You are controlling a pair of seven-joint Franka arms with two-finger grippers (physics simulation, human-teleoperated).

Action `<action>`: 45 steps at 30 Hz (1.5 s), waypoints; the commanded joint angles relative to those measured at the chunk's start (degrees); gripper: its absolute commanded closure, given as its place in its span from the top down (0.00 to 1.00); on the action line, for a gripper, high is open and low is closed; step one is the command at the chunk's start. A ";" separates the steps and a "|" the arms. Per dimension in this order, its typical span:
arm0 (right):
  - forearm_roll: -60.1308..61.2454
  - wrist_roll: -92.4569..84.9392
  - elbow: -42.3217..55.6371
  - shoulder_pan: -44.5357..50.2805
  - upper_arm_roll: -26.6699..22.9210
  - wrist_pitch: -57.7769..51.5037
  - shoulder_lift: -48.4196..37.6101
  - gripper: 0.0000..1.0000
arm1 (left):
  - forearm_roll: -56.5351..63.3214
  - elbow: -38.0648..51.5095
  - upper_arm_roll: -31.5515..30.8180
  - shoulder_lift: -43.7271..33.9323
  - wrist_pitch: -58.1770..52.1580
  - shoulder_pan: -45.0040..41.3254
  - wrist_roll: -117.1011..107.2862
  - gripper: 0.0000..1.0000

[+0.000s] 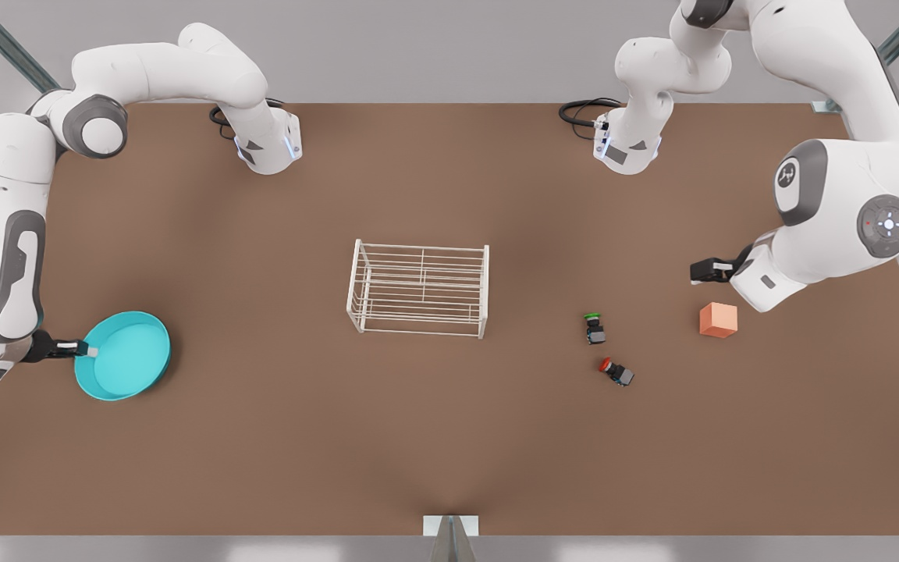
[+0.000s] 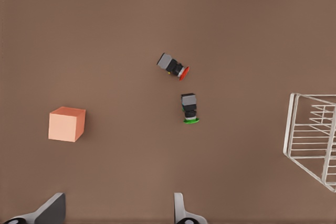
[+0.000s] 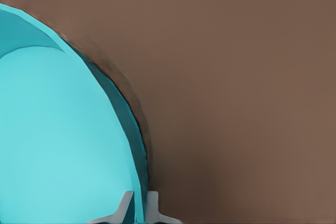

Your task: Place the plate on the shelf with right arm and place the red button switch in the plate with left arm

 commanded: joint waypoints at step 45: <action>18.59 18.14 -24.85 31.73 10.56 -7.94 -32.02 0.25 | 3.01 -10.01 0.24 28.70 49.97 -6.88 -86.41 1.00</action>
